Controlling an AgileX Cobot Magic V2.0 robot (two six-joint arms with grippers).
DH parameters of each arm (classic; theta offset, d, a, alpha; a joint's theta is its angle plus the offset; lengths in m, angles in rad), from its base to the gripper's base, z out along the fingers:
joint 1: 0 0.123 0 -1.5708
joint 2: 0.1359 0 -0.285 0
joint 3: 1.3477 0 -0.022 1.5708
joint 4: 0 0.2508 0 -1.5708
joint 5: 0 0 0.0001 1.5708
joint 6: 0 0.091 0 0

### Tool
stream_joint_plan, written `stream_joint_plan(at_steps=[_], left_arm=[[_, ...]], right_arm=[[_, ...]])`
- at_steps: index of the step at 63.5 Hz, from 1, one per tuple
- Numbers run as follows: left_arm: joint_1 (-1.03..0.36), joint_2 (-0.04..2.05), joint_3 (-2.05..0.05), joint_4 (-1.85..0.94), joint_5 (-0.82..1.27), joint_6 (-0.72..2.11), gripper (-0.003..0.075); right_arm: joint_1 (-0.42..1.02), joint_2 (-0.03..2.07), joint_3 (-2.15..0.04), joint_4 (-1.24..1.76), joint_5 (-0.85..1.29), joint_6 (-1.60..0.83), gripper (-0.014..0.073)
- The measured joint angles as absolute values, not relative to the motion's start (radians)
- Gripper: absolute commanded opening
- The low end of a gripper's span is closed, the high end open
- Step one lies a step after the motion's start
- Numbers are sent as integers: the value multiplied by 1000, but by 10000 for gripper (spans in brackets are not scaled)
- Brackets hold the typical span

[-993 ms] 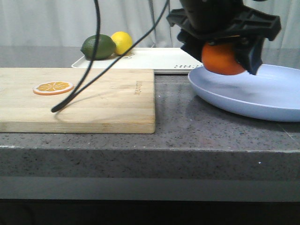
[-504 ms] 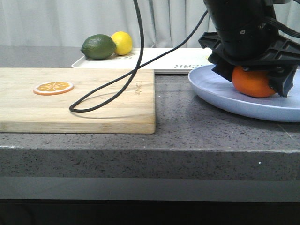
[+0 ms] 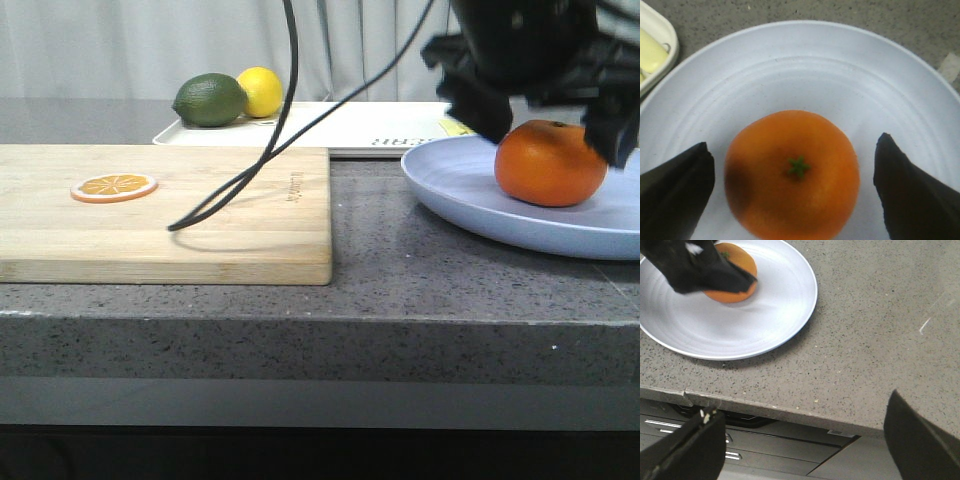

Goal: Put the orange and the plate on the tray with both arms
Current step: 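Open the left gripper and raise it away from the orange, then move the right gripper toward the rim of the blue plate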

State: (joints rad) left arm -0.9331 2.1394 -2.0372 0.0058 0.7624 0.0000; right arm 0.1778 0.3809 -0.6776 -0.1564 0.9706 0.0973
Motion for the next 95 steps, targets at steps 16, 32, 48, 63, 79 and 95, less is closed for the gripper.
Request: stream_joint_plan(at_steps=[16, 32, 48, 63, 79, 95], left_arm=[[-933, 1940, -2027, 31, 879, -16, 617], [-873, 1726, -1841, 33, 899, -44, 617], [-800, 1451, -1521, 37, 808, -48, 617], [-698, 1187, -1236, 37, 770, -51, 617], [-581, 906, -993, 38, 767, -51, 617], [-561, 700, -822, 40, 767, -51, 617]], right_arm=[[178, 381, -637, -156, 955, 97, 646], [178, 381, -631, -156, 949, 97, 646], [178, 381, -629, -156, 948, 97, 646], [178, 381, -629, -156, 947, 97, 646], [178, 381, -629, -156, 943, 97, 646], [178, 381, -629, -156, 897, 97, 646]])
